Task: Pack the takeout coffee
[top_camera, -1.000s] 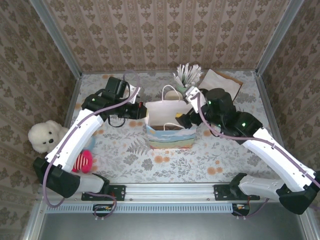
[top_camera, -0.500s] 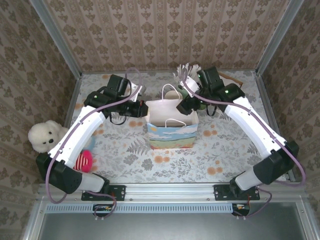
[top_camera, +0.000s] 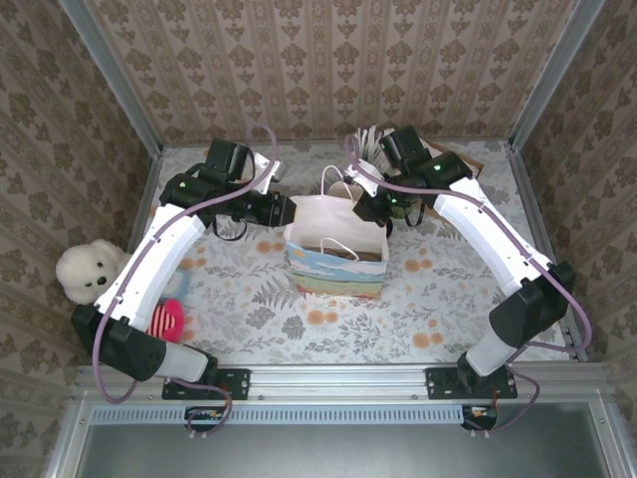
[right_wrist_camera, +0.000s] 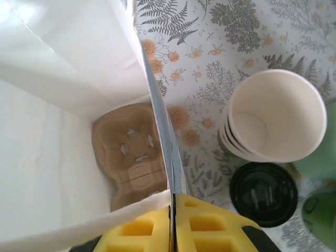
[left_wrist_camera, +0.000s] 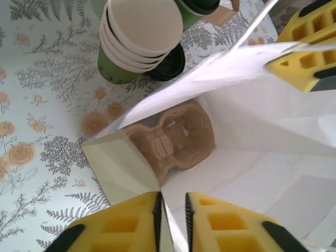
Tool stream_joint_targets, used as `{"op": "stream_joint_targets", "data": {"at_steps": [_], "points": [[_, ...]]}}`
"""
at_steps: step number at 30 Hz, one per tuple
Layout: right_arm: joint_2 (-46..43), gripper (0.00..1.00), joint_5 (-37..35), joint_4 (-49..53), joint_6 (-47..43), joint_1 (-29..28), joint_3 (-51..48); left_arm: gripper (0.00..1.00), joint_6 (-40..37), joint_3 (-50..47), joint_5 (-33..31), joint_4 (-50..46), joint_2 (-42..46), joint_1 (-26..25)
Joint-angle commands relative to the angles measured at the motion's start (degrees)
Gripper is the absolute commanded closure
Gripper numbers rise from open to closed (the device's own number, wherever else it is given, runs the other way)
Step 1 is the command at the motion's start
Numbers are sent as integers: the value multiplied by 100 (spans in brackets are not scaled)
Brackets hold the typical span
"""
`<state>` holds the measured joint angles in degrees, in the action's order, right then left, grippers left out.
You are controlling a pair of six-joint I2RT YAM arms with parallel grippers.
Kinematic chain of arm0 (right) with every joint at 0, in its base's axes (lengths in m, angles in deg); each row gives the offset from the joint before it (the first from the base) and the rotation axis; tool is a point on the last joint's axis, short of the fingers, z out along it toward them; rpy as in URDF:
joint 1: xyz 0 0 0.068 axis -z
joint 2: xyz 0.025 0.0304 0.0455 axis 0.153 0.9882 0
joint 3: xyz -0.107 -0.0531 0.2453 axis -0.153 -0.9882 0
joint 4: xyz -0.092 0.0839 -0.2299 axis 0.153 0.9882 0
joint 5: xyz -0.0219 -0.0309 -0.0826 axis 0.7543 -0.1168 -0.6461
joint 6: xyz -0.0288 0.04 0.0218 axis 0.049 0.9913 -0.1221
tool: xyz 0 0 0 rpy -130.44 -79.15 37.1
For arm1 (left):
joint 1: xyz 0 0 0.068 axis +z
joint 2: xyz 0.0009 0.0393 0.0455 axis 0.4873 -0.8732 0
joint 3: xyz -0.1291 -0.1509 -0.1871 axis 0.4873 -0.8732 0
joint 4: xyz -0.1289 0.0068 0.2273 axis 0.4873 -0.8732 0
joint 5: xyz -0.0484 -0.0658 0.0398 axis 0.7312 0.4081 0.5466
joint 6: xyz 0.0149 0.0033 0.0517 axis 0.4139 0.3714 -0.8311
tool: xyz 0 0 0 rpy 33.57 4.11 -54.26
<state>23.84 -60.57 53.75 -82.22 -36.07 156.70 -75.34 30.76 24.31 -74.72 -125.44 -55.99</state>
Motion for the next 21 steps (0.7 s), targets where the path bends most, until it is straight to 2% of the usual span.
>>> {"op": "stream_joint_targets", "data": {"at_steps": [1,3,5,8,11,13,16,21], "points": [[-315,90,-388,134,935,-255,-160,64,-132,137,386,166,216,202],[-417,88,-885,-30,1511,-466,-289,46,-56,11,403,431,435,262],[-501,88,-1455,-275,2316,-650,-402,29,122,-208,161,761,741,338],[-622,88,-1684,-600,3219,-832,-590,15,324,-580,-612,1091,1214,440],[-715,89,-2084,-918,3750,-1056,-757,3,519,-937,-1574,1266,1611,485],[-737,88,-2483,-1055,4104,-1143,-812,0,617,-1125,-2106,1294,1776,495],[-748,88,-2574,-1339,4434,-1172,-957,0,820,-1348,-2616,1316,1926,521],[-644,87,-2635,-1527,4779,-1202,-950,0,1061,-1555,-2927,1427,1950,538]]}}
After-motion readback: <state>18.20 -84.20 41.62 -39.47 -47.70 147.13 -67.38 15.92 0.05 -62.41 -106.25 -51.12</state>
